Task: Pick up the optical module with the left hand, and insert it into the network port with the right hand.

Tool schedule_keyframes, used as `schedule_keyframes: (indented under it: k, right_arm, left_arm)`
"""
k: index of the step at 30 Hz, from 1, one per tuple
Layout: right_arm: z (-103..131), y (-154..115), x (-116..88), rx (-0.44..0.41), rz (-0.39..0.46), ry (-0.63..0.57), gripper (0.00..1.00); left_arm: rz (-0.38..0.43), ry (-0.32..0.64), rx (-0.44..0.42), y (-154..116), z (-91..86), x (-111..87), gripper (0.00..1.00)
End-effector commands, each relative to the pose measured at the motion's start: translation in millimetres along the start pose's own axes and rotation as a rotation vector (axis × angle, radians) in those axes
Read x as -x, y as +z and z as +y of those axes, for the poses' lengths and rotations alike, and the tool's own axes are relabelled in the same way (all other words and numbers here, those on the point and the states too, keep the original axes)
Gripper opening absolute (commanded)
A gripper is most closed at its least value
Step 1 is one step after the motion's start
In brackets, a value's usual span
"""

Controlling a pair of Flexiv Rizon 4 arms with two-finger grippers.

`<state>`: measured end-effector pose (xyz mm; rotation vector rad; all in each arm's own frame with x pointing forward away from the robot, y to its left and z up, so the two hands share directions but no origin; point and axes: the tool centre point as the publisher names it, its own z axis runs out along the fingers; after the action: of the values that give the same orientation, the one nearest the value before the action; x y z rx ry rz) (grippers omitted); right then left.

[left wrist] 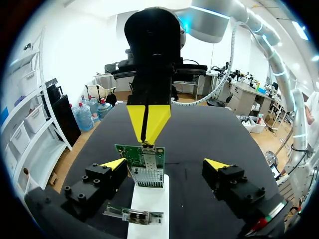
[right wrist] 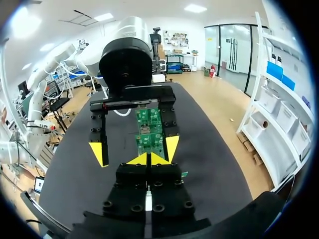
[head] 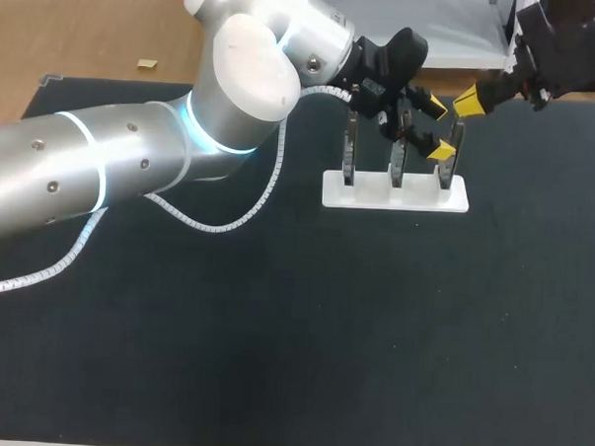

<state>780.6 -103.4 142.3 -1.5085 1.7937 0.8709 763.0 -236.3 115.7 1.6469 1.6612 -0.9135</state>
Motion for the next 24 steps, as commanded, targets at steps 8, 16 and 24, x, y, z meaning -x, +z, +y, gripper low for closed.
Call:
schedule_keyframes:
  k: [8,16,24]
  right_arm:
    - [1,-2,8,-0.023,-0.028,-0.032,0.00]
    - [1,-15,20,-0.059,-0.050,-0.070,0.00]
    - [2,-24,27,-0.081,-0.068,-0.092,0.00]
  left_arm:
    - [-0.011,0.022,0.012,-5,0.0,6.3,1.00]
    - [-0.002,0.051,0.046,-15,-0.4,13.3,1.00]
    - [0.006,0.080,0.092,-30,2.3,23.1,1.00]
